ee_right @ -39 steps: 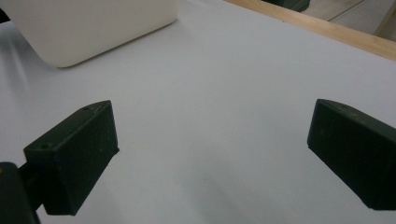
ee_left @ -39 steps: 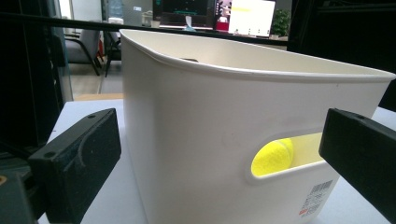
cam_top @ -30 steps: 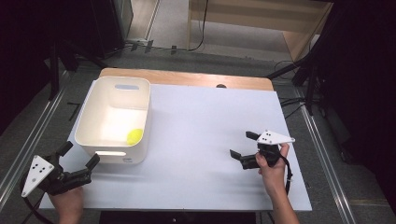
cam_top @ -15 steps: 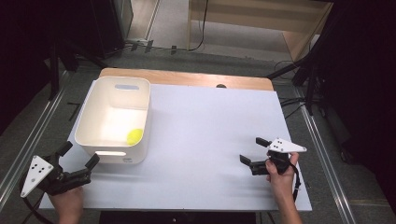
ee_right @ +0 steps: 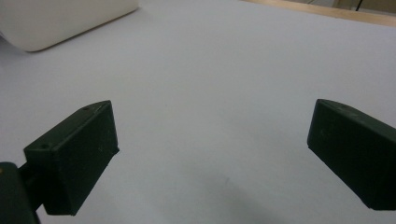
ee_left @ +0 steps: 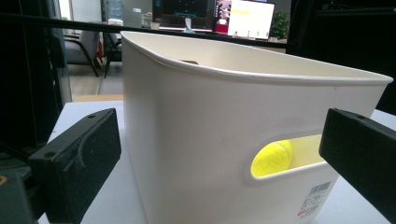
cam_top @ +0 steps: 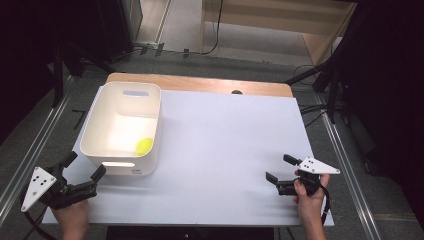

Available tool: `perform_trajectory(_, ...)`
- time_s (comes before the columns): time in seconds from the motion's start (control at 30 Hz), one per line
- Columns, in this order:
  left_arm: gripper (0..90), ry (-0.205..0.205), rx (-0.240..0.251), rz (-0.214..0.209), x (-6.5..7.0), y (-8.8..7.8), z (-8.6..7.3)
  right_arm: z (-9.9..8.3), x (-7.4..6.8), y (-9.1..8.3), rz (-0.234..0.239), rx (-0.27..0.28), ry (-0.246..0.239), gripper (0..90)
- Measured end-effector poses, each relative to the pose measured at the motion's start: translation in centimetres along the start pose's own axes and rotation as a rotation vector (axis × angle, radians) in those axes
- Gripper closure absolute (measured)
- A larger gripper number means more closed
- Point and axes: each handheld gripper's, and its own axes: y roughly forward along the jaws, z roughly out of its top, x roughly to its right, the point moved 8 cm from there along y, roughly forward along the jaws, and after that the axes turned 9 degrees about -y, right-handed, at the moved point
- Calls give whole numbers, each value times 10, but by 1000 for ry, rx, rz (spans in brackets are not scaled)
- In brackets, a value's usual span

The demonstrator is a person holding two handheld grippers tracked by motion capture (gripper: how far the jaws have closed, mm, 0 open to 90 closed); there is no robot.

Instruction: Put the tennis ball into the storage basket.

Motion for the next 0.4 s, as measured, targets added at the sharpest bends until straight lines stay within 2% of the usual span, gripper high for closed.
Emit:
perform_trajectory(0.13,0,-2,1,1,0,0,0,-3,0,-4,-6,11,-1,4)
perform_trajectory(0.4,0,-1,0,1,-1,0,0,-14,2,-17,-36,13,27,4)
